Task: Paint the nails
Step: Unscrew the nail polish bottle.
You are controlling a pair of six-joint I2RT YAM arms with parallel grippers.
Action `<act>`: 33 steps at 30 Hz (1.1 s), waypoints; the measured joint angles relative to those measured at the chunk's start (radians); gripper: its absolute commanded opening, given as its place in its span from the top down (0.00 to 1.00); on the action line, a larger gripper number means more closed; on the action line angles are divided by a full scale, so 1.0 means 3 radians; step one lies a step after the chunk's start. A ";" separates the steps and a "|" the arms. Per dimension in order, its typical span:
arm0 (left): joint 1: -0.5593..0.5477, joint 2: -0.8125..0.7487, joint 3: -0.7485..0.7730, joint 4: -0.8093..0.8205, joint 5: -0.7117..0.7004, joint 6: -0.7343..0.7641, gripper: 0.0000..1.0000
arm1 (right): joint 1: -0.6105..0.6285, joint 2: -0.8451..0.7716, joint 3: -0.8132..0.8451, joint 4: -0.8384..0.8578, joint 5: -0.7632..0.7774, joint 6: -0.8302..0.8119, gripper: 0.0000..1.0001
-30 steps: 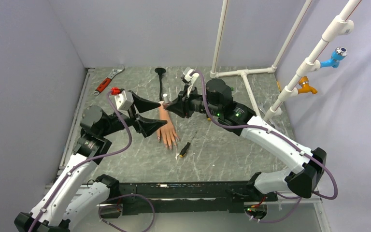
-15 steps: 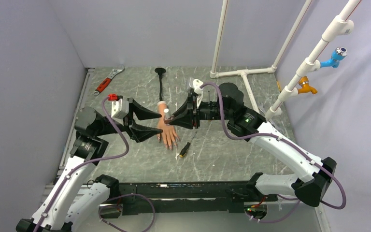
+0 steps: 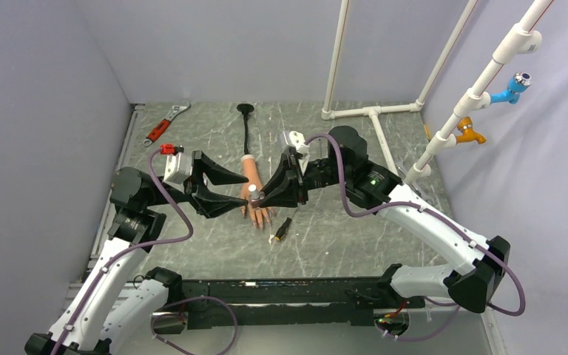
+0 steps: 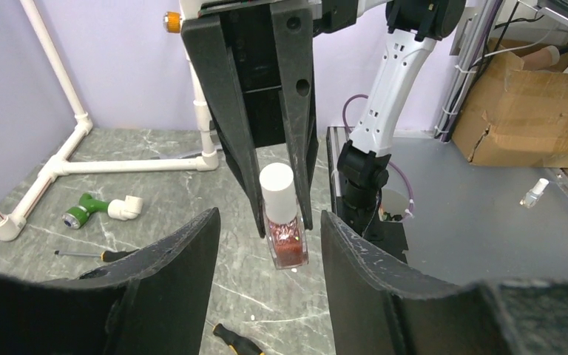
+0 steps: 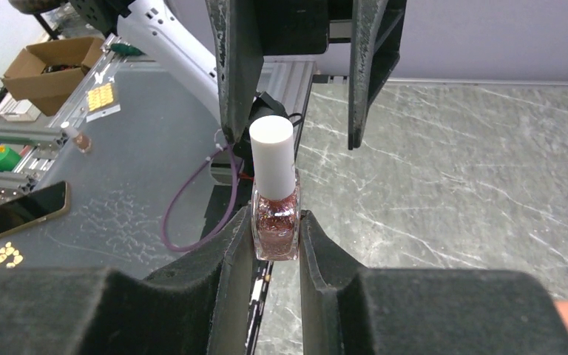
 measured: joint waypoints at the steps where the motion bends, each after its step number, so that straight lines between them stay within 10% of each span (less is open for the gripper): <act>1: 0.0000 0.0008 0.0000 0.0037 0.0001 -0.0023 0.46 | 0.0000 0.0015 0.0000 0.0000 -0.0019 -0.0008 1.00; 26: -0.0134 0.0309 -0.0050 0.0687 0.0375 -0.0524 0.58 | 0.0001 0.0164 0.0001 0.0099 -0.0193 -0.0017 1.00; 33: -0.0160 0.0309 -0.0048 0.0649 0.0348 -0.0488 0.82 | 0.0010 0.0182 0.0001 0.0102 -0.0257 0.0000 1.00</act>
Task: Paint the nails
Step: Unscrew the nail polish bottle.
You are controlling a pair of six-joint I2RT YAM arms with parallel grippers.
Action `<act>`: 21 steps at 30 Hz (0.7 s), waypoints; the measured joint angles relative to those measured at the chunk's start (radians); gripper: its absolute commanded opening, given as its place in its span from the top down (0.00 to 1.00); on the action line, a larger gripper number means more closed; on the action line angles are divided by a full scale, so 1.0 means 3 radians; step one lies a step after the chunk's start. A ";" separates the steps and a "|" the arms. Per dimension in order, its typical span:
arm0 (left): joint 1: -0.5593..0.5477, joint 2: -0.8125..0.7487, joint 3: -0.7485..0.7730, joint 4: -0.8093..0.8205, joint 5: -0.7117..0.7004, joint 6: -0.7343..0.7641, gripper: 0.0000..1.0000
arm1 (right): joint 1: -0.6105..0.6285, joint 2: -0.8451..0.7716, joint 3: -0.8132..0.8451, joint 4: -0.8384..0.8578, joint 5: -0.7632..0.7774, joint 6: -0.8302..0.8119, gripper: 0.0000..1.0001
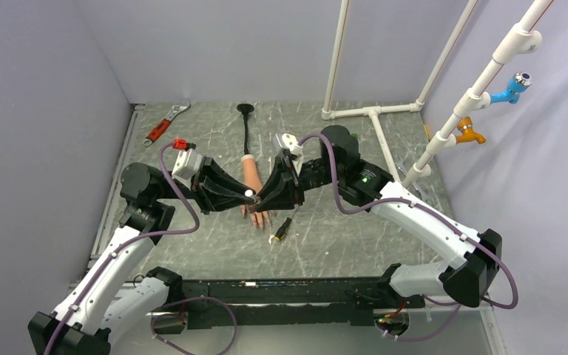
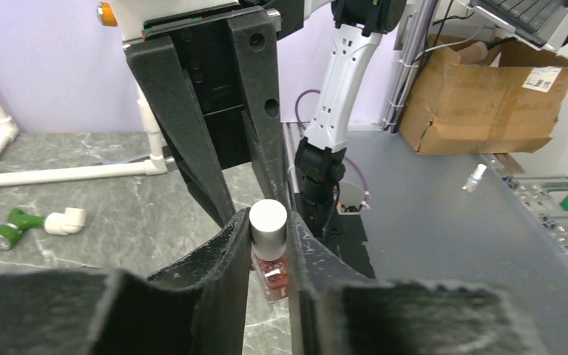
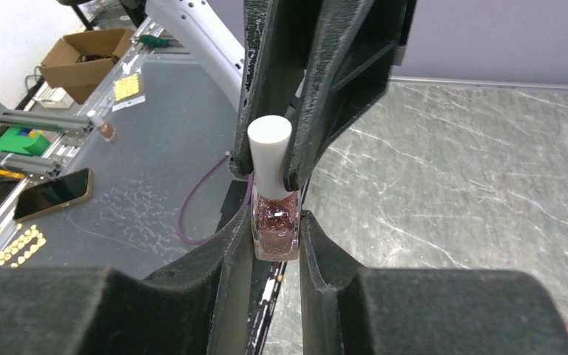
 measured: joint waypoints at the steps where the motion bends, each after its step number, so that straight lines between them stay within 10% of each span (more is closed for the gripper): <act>1: -0.0001 0.0000 -0.0001 -0.0018 -0.0018 0.0015 0.89 | 0.0001 0.0000 0.0000 0.0000 -0.0011 0.0004 1.00; 3: -0.0006 -0.0005 0.0000 -0.0062 -0.0045 0.0046 1.00 | -0.0001 0.0000 0.0000 -0.0003 -0.0013 0.0005 1.00; 21: 0.0033 -0.0094 0.0019 -0.0842 -0.1086 0.0556 1.00 | 0.0086 0.0067 0.0039 -0.0038 0.1226 0.0197 1.00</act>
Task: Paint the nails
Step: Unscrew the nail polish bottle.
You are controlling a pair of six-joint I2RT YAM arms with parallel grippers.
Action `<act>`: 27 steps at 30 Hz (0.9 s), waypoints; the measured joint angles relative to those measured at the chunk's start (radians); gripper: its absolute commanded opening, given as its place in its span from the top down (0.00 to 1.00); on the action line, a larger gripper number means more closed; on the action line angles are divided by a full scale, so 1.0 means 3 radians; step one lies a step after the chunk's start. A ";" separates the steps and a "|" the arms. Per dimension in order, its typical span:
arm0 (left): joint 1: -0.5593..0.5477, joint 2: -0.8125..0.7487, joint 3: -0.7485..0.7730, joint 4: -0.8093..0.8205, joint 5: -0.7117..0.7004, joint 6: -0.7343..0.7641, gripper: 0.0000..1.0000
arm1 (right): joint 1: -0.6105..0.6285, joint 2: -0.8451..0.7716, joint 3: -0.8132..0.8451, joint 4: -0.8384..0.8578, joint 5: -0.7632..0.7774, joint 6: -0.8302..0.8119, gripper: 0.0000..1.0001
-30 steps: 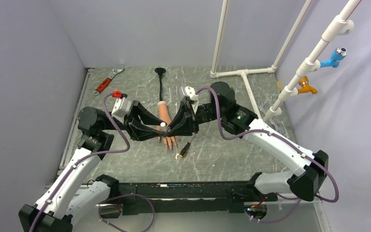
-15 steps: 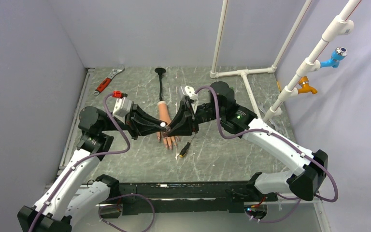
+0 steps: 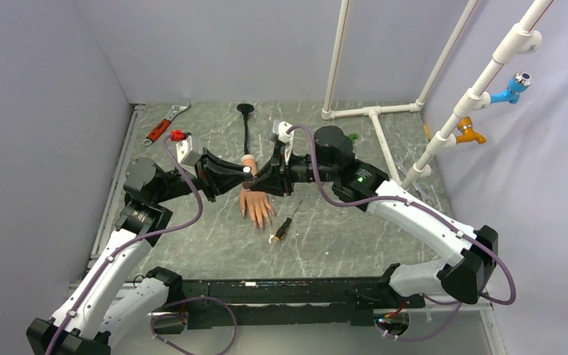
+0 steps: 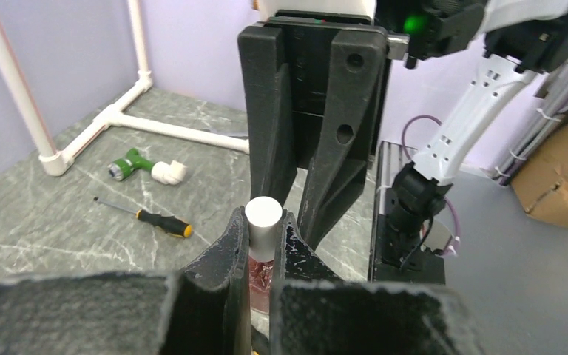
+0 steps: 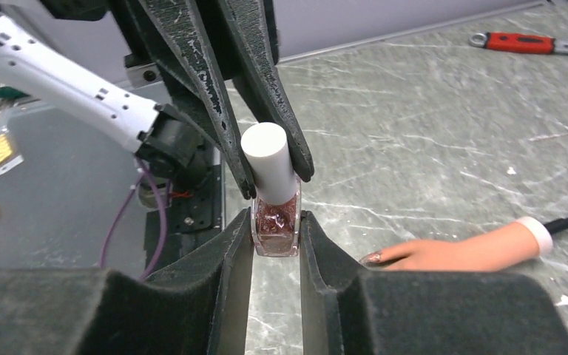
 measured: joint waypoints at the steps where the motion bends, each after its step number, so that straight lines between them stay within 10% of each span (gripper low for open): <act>1: 0.0000 0.0000 0.0000 -0.0029 -0.0058 0.0015 1.00 | 0.0015 0.0015 0.0014 -0.0013 0.0074 0.0001 1.00; 18: 0.0003 -0.0045 0.0001 -0.0261 -0.0268 0.0289 0.85 | 0.0153 0.0088 0.0086 -0.0134 0.0559 -0.0017 1.00; 27: -0.0022 -0.0045 0.0065 -0.0387 -0.0109 0.0370 0.43 | 0.0179 0.0090 0.0104 -0.0186 0.0591 -0.0027 1.00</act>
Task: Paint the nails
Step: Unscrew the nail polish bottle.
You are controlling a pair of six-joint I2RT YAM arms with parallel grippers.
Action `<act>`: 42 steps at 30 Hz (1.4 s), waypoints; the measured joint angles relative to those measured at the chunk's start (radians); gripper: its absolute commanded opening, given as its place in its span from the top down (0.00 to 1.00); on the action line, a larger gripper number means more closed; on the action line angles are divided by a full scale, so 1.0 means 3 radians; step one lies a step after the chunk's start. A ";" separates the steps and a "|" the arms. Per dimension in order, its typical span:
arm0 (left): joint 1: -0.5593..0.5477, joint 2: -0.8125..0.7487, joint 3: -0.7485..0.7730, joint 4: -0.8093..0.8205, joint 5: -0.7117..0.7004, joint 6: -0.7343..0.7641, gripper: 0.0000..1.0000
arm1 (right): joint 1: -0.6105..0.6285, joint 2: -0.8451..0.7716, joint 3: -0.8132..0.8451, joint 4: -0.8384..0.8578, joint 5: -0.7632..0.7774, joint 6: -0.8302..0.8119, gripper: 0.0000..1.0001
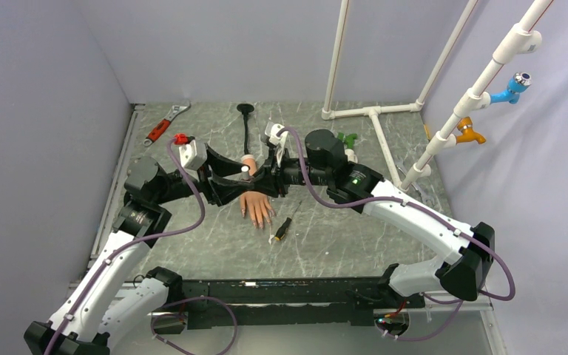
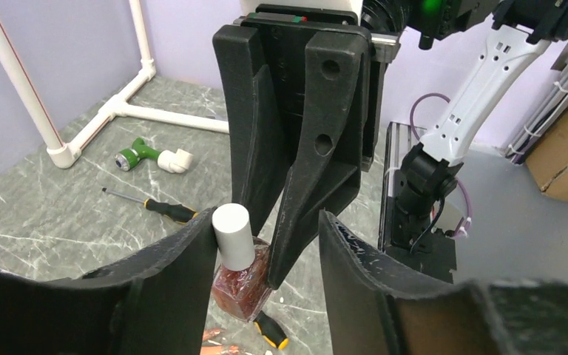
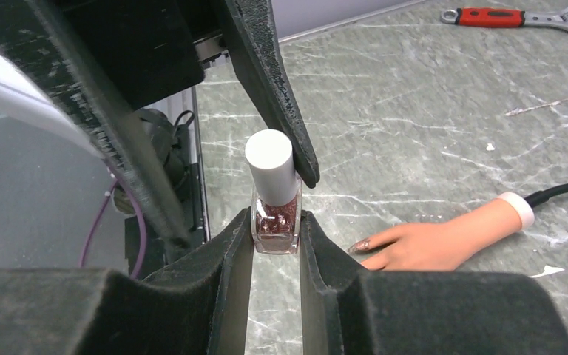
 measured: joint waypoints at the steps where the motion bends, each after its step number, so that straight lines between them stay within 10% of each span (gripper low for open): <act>1: -0.0006 0.0001 0.0009 -0.0014 0.0020 0.0000 0.41 | 0.0000 0.0000 0.0000 -0.0003 0.0004 -0.0001 1.00; 16: 0.0165 -0.0020 0.0079 -0.0103 0.0336 -0.0102 0.29 | -0.0001 -0.0003 0.0000 -0.0005 0.0006 -0.0130 1.00; 42: 0.0235 0.0134 0.0023 0.0827 0.1328 -0.0608 0.51 | -0.0008 -0.0097 -0.0001 -0.0230 -0.1055 -0.0483 1.00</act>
